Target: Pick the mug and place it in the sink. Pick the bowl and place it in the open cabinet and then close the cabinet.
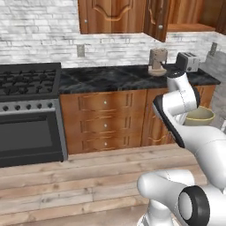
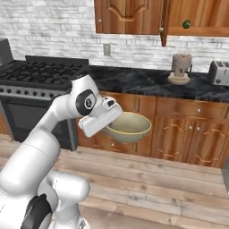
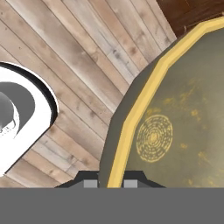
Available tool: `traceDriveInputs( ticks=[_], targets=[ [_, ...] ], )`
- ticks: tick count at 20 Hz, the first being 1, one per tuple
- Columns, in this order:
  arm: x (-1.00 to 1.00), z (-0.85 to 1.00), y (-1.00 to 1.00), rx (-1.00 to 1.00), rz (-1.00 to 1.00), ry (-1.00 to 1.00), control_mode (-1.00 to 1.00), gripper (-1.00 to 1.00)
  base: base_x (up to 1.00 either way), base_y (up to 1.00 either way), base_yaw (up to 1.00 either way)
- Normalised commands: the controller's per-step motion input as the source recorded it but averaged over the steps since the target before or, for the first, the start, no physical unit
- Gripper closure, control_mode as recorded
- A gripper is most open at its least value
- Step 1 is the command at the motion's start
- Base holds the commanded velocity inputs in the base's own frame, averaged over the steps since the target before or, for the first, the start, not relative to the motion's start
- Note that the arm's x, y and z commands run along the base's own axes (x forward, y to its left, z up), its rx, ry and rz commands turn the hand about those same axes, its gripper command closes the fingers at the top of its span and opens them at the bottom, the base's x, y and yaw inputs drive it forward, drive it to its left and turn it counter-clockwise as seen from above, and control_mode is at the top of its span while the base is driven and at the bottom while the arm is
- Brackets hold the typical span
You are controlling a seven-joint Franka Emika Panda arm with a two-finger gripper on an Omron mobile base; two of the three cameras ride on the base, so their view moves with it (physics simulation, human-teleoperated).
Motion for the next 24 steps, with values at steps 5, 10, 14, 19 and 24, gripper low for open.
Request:
traceDriveInputs(
  ticks=[5,10,14,19,24],
  targets=[
    [0.00,0.00,0.00,0.00,0.00,0.00,1.00,1.00,0.39,-0.75,0.17],
    [0.00,0.00,0.00,0.00,0.00,0.00,1.00,1.00,0.49,-0.85,0.14],
    [0.00,0.00,0.00,0.00,0.00,0.00,1.00,1.00,0.66,-0.71,0.09],
    [0.00,0.00,0.00,0.00,0.00,0.00,1.00,1.00,0.73,-0.40,0.06],
    [0.00,0.00,0.00,0.00,0.00,0.00,1.00,1.00,0.96,-0.54,0.13]
  ],
)
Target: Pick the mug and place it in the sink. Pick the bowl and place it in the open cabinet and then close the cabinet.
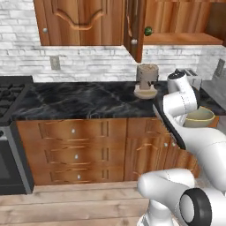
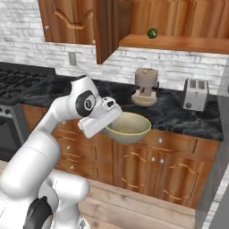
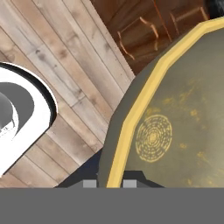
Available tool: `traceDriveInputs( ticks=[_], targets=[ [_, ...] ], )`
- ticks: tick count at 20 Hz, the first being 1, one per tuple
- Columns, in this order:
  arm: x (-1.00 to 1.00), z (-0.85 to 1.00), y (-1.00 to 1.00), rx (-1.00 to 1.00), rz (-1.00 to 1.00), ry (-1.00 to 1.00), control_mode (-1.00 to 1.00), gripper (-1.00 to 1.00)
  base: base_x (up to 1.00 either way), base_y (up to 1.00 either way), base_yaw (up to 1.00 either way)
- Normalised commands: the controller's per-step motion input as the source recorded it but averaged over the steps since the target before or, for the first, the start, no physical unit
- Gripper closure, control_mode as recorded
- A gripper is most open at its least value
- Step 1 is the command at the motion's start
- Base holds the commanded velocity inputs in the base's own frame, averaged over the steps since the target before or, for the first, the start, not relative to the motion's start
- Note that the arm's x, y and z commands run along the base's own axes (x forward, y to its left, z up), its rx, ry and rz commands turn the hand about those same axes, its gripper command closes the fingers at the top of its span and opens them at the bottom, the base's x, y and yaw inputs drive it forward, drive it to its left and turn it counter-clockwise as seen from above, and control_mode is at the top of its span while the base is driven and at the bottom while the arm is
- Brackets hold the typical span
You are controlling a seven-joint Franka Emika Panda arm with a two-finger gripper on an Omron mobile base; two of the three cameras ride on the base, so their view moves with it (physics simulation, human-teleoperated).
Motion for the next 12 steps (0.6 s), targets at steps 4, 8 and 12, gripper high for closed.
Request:
traceDriveInputs(
  ticks=[4,8,12],
  targets=[
    [0.00,0.00,0.00,0.00,0.00,0.00,1.00,1.00,0.51,-0.68,0.11],
    [0.00,0.00,0.00,0.00,0.00,0.00,1.00,1.00,0.07,-0.58,0.00],
    [0.00,0.00,0.00,0.00,0.00,0.00,1.00,1.00,0.08,-0.45,0.00]
  ],
)
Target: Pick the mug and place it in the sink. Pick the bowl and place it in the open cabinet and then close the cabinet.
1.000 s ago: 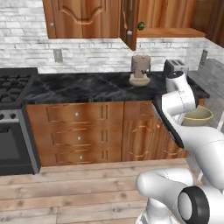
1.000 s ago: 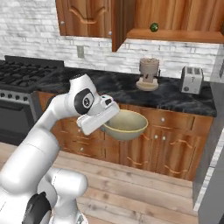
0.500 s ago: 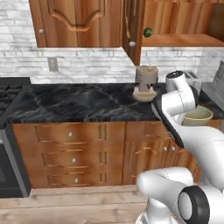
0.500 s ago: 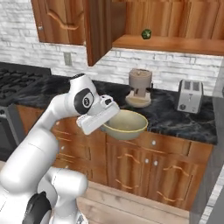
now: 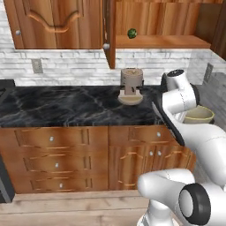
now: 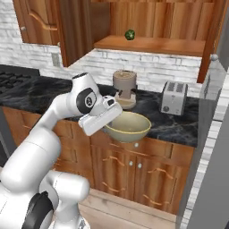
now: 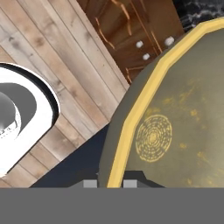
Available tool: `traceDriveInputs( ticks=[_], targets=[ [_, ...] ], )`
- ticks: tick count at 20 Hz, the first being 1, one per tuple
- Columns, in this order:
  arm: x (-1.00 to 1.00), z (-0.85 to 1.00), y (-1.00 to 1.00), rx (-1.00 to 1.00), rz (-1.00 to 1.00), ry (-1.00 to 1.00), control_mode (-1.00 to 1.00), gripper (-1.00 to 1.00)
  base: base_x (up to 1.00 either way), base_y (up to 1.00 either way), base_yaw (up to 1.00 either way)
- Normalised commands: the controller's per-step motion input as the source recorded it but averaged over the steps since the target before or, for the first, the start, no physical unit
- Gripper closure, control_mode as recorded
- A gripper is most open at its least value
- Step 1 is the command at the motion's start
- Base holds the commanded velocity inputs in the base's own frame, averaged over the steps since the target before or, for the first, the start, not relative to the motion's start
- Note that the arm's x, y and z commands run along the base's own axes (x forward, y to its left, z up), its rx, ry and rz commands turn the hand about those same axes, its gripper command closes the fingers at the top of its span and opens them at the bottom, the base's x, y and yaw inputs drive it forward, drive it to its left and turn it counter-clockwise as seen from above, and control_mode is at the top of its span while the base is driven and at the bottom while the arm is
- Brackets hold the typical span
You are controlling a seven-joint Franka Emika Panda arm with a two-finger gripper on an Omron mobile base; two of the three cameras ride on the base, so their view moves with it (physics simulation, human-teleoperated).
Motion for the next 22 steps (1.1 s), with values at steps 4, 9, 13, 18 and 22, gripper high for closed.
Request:
traceDriveInputs(
  ticks=[4,9,13,18,22],
  targets=[
    [0.00,0.00,0.00,0.00,0.00,0.00,1.00,1.00,0.17,-0.08,0.00],
    [0.00,0.00,0.00,0.00,0.00,0.00,1.00,1.00,0.54,-0.14,0.00],
    [0.00,0.00,0.00,0.00,0.00,0.00,1.00,1.00,0.49,-0.51,0.04],
    [0.00,0.00,0.00,0.00,0.00,0.00,1.00,1.00,0.39,-0.42,0.05],
    [0.00,0.00,0.00,0.00,0.00,0.00,1.00,1.00,0.37,-0.07,0.01]
  ],
)
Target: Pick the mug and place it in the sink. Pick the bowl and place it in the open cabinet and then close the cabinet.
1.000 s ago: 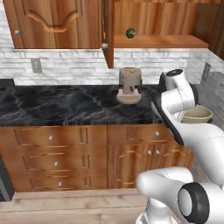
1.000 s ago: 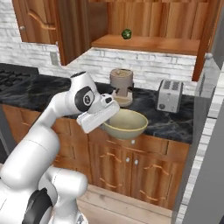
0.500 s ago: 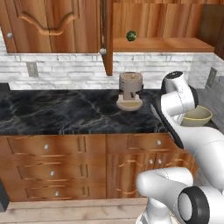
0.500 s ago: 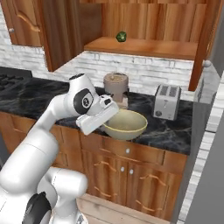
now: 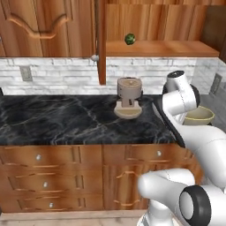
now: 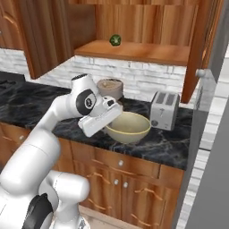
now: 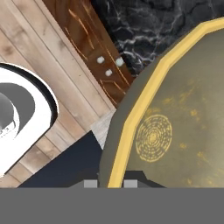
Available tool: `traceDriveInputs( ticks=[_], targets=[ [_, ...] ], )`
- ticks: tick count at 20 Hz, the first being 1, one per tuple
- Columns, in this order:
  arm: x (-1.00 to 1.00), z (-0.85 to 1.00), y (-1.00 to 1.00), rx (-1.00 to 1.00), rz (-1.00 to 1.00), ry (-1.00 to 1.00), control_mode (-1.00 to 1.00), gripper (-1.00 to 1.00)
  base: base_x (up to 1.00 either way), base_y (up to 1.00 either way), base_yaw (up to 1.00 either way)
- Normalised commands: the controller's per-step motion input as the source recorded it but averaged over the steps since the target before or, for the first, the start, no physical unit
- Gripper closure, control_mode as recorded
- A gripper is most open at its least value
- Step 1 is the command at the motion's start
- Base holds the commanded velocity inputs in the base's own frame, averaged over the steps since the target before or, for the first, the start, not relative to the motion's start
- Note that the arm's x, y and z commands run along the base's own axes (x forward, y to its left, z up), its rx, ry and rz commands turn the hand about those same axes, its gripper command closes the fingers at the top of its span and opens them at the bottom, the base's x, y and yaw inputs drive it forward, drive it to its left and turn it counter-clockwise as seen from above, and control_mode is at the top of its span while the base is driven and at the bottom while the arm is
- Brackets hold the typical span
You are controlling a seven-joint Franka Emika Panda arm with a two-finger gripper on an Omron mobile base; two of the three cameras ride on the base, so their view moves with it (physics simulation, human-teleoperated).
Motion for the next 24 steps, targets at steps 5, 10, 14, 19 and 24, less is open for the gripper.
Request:
traceDriveInputs(
  ticks=[5,10,14,19,24],
  targets=[
    [0.00,0.00,0.00,0.00,0.00,0.00,1.00,1.00,0.49,-0.02,0.00],
    [0.00,0.00,0.00,0.00,0.00,0.00,1.00,1.00,0.43,-0.27,0.02],
    [0.00,0.00,0.00,0.00,0.00,0.00,1.00,1.00,0.42,-0.18,0.00],
    [0.00,0.00,0.00,0.00,0.00,0.00,1.00,1.00,0.27,-0.16,0.00],
    [0.00,0.00,0.00,0.00,0.00,0.00,1.00,1.00,0.00,-0.01,0.00]
  ],
)
